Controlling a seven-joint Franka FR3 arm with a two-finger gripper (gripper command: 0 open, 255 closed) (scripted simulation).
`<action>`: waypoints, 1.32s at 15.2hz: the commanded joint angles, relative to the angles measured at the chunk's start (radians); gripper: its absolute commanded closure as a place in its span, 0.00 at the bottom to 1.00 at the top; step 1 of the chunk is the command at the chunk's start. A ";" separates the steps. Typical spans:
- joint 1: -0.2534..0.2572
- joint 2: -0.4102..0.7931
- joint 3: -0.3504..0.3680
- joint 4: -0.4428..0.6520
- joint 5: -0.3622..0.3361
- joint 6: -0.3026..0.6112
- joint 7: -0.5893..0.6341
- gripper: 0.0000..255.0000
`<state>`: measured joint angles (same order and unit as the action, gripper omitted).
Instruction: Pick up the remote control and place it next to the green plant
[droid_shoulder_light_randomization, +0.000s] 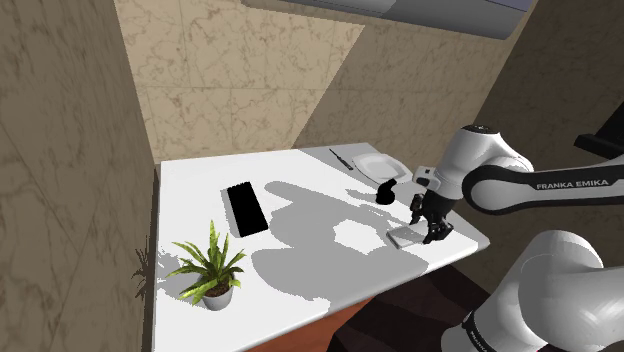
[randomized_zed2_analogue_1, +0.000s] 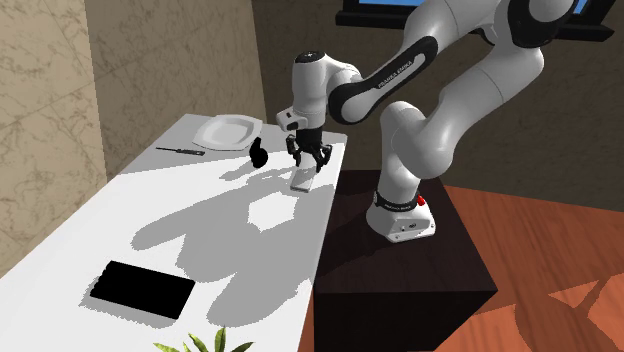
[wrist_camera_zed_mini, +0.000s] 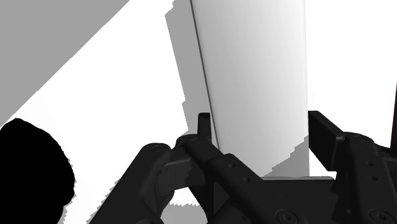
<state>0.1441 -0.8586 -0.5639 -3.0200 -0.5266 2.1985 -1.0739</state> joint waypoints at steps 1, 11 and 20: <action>0.000 0.000 0.000 -0.001 0.000 0.000 0.000 1.00; 0.018 -0.102 0.062 0.075 0.068 -0.174 -0.009 1.00; 0.040 -0.154 0.117 0.171 0.125 -0.318 -0.015 1.00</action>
<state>0.1805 -1.0090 -0.4532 -2.8622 -0.4081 1.8962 -1.0883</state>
